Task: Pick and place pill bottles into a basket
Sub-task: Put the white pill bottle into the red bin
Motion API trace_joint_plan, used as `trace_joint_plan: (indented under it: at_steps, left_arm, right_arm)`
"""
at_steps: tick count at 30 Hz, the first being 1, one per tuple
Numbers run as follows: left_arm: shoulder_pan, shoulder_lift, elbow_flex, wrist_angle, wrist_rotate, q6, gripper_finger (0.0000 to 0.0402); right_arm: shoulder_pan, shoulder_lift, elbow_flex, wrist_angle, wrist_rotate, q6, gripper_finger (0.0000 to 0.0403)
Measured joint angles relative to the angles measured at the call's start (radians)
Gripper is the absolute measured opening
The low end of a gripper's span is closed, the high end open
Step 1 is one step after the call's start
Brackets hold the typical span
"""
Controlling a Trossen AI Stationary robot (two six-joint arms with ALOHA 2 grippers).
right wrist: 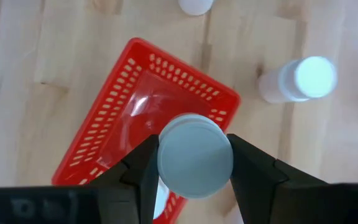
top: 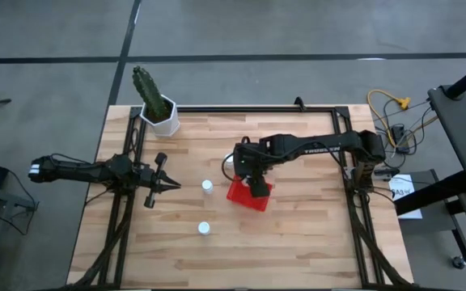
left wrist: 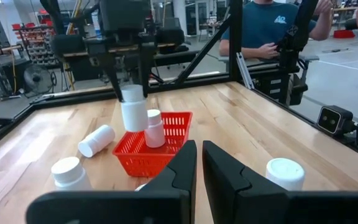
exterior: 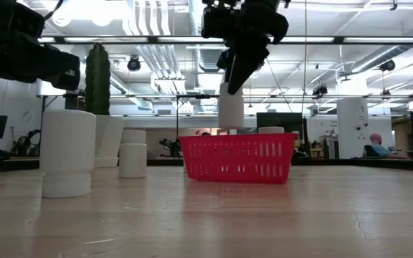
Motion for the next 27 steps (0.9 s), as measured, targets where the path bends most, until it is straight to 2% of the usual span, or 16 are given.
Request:
trace_joint_plan:
  at_steps: [27]
  left_arm:
    - [0.000, 0.063, 0.000, 0.003, 0.000, 0.001, 0.0010]
  right_arm:
    - [0.000, 0.000, -0.180, 0.153, -0.054, 0.028, 0.0146]
